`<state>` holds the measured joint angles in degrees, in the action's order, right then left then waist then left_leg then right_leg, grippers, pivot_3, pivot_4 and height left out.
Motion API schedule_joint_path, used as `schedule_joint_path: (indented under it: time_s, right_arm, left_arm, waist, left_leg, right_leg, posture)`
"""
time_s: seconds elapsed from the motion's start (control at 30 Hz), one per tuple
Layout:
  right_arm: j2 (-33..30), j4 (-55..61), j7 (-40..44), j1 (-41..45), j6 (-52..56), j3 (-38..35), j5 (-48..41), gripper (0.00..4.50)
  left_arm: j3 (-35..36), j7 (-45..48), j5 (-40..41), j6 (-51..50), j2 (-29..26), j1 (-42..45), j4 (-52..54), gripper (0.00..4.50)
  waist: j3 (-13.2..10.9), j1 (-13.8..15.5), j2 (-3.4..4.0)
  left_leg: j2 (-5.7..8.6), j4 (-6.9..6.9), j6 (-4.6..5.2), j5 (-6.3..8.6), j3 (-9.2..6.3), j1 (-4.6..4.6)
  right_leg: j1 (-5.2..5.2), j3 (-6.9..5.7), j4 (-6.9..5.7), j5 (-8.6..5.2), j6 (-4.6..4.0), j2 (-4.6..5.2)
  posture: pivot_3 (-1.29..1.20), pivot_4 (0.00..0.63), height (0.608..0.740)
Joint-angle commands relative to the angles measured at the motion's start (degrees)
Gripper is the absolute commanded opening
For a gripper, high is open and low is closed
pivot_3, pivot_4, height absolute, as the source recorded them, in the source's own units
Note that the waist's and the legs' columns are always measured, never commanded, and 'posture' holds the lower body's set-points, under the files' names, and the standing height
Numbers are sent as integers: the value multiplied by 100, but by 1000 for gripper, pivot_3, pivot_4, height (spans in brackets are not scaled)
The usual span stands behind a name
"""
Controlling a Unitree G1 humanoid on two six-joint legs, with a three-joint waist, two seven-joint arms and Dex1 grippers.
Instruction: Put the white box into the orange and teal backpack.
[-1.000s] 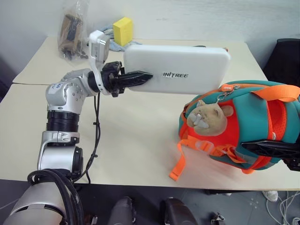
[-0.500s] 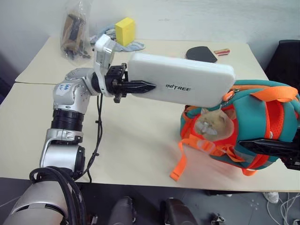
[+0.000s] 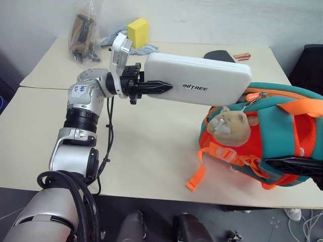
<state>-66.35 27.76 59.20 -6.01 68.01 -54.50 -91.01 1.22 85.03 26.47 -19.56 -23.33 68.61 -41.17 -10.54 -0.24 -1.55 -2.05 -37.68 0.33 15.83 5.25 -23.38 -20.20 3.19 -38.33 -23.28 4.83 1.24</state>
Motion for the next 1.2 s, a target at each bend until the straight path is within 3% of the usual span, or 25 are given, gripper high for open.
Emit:
schedule_joint_path:
  time_s: [0.03,0.23,0.43,0.53,0.77,0.8,1.07,1.2]
  right_arm:
    - [-204,-171,-195,219,-86,-220,-629,17]
    - [-291,-158,-169,423,-88,-8,-601,17]
    - [-216,72,486,350,-202,395,343,17]
    - [-112,341,764,289,-485,700,870,17]
    - [187,609,328,681,-957,1386,920,17]
    - [206,627,276,668,-975,1382,917,0]
    - [529,905,65,22,-1068,1077,1026,0]
    - [826,1208,-37,-491,-1162,924,996,0]
  left_arm:
    - [3,56,-77,189,35,-8,201,1325]
    - [-624,446,-552,883,358,-310,368,1325]
    - [-976,321,-884,1472,1049,-36,-22,1325]
    - [-1061,31,-969,1513,1550,99,-103,1325]
    - [-1429,-662,-1196,815,2404,-149,482,1325]
    - [-1506,-752,-1254,688,2428,-219,599,2039]
    - [-1259,-1018,-1135,32,1767,-454,1371,4347]
    - [-799,-544,-676,-327,866,-497,1814,4460]
  waist:
    - [0,-1,0]
    - [0,22,-1]
    - [-1,17,-2]
    - [-1,16,-1]
    - [-1,-4,-1]
    - [-1,-5,-1]
    - [0,-14,0]
    - [0,-54,0]
  left_leg:
    - [0,0,0,0,0,0]
    - [0,-2,0,0,0,-1]
    - [5,-18,18,10,0,-13]
    - [5,-18,18,10,1,-13]
    - [4,-17,17,10,0,-13]
    - [4,-16,17,10,-1,-12]
    - [2,-18,11,7,-1,-7]
    - [-3,-13,4,3,-1,-4]
  right_leg:
    - [-1,0,0,0,0,0]
    - [-1,0,0,0,0,0]
    - [0,0,3,1,3,4]
    - [-2,0,2,1,3,3]
    - [-5,2,-3,1,3,-1]
    - [-6,3,-4,1,3,-2]
    - [-4,6,-14,1,3,-3]
    - [-4,7,-17,1,3,-7]
  posture:
    - [0,150,740]
    - [0,150,740]
    - [0,150,740]
    - [0,150,740]
    - [0,150,740]
    - [0,150,740]
    - [0,150,740]
    - [0,150,740]
